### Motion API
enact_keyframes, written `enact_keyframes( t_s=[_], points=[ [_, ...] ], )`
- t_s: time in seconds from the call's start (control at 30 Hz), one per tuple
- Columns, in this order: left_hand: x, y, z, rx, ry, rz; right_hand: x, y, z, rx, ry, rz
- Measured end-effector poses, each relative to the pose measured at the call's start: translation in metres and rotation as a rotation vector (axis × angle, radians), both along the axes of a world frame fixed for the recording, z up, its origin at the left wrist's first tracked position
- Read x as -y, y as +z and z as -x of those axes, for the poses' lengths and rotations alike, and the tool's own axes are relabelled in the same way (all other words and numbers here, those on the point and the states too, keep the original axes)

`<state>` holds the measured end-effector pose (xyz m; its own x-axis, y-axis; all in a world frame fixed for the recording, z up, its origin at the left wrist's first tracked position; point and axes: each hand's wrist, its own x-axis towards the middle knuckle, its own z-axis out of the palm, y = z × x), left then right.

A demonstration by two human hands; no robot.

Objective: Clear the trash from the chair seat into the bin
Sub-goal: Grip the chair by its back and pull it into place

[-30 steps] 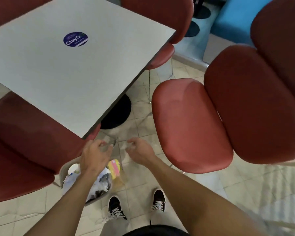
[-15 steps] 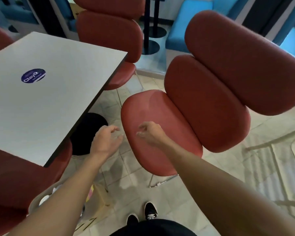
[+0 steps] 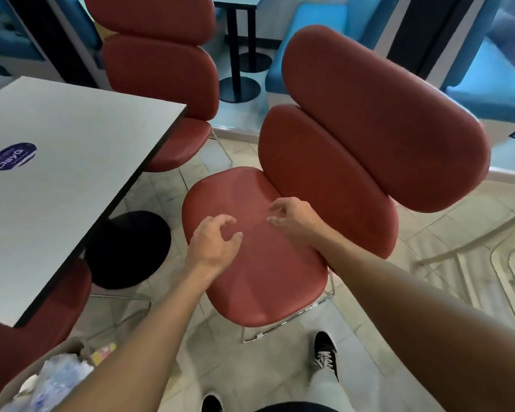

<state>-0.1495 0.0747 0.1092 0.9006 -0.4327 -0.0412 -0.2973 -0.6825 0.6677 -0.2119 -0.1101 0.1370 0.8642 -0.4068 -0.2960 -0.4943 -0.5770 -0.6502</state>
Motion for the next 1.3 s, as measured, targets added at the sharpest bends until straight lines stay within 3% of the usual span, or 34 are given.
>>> enact_keyframes(
  t_s=[0.33, 0.9, 1.13, 1.3],
  points=[
    [0.155, 0.015, 0.044, 0.008, 0.177, 0.103, 0.142, 0.033, 0.018, 0.048, 0.259, 0.138],
    [0.271, 0.075, 0.085, 0.095, 0.318, 0.231, 0.254, 0.138, 0.016, 0.153, 0.758, 0.372],
    [0.377, 0.101, 0.098, 0.001, 0.440, 0.393, 0.337, 0.135, -0.007, 0.207, 0.935, 0.426],
    [0.432, 0.111, 0.126, -0.040, 0.514, 0.409, 0.379, 0.127, -0.018, 0.370, 1.042, 0.363]
  ],
)
